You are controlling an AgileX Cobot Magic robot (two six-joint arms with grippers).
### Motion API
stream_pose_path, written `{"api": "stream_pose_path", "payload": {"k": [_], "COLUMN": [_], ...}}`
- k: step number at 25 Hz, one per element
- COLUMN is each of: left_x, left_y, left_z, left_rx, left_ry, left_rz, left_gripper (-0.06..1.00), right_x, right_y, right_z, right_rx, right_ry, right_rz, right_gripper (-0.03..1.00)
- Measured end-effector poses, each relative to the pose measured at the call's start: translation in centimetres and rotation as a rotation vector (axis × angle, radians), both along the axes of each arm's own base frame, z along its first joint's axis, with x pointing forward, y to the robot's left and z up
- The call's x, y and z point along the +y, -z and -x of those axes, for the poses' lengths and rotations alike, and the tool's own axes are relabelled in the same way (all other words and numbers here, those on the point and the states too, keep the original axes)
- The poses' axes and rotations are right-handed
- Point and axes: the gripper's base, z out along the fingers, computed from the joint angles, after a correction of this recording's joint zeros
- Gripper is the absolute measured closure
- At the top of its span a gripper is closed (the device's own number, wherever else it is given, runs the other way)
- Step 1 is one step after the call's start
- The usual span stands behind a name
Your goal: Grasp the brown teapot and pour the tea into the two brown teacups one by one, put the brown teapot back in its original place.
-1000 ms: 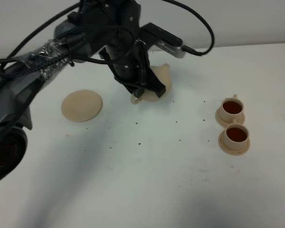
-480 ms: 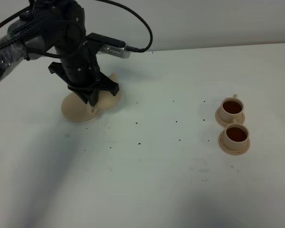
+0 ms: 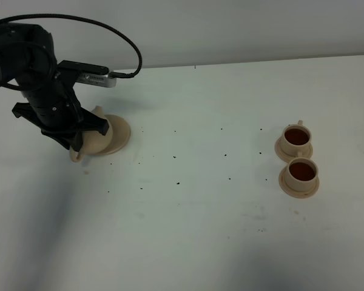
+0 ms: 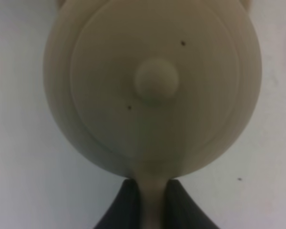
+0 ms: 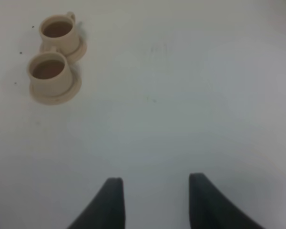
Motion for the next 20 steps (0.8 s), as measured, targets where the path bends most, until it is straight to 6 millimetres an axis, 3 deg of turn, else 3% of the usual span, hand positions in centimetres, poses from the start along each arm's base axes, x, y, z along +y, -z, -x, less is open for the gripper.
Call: {"api": "stream_pose_path", "payload": {"k": [4,9,20], "left_x": [0.7,0.5,0.1], "left_y": [1.0,0.9,1.1], "left_z": [0.0,-0.8,-1.0], "left_rx": [-0.042,-0.130,-0.144], "left_ry": [-0.001,0.003,0.011], "left_rz": [-0.010,0.008,0.054], "left_gripper": [0.82,0.82,0.82], "right_x": [0.0,0.0,0.0], "right_y": [0.0,0.0,0.0], "right_z": [0.0,0.0,0.0], "right_rx": [0.000,0.000,0.000], "right_ry": [0.000,0.000,0.000], "right_rz": [0.000,0.000,0.000], "right_gripper": [0.64,0.64,0.64]}}
